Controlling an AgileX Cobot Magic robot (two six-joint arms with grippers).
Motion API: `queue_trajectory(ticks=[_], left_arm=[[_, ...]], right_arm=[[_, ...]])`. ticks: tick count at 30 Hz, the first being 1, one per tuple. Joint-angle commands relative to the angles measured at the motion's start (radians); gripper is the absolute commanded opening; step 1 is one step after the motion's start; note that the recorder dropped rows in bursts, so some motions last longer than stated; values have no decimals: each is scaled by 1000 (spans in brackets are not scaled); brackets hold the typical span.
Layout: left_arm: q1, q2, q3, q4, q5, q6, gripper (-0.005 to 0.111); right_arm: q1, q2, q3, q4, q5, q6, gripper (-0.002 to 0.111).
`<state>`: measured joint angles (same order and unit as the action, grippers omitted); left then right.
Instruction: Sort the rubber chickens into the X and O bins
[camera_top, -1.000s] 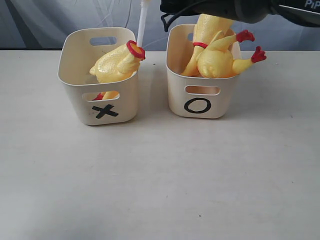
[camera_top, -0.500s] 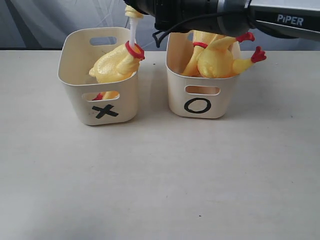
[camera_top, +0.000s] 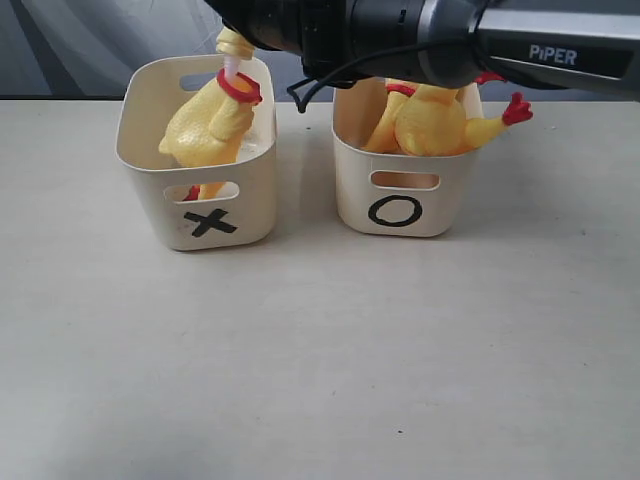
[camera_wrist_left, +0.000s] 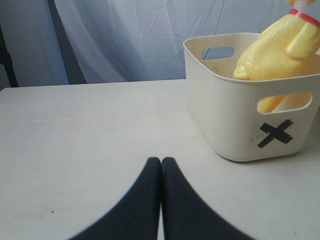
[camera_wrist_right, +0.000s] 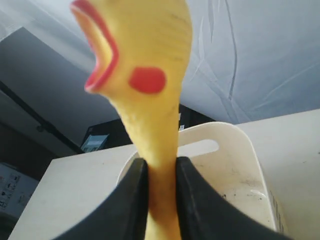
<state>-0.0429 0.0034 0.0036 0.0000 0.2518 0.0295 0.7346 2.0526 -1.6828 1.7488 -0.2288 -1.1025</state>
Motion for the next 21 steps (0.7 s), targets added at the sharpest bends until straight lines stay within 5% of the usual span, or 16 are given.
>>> queue_trajectory(ticks=[1, 7, 13, 21], left_arm=[[0, -3, -4, 0, -13, -2, 0], [0, -3, -4, 0, -13, -2, 0], [0, -3, -4, 0, -13, -2, 0], [0, -3, -4, 0, -13, -2, 0]], right_arm=[[4, 30, 4, -4, 57, 4, -1], [6, 57, 4, -4, 78, 4, 0], [6, 53, 4, -4, 80, 1, 30], [6, 11, 4, -4, 34, -62, 31]])
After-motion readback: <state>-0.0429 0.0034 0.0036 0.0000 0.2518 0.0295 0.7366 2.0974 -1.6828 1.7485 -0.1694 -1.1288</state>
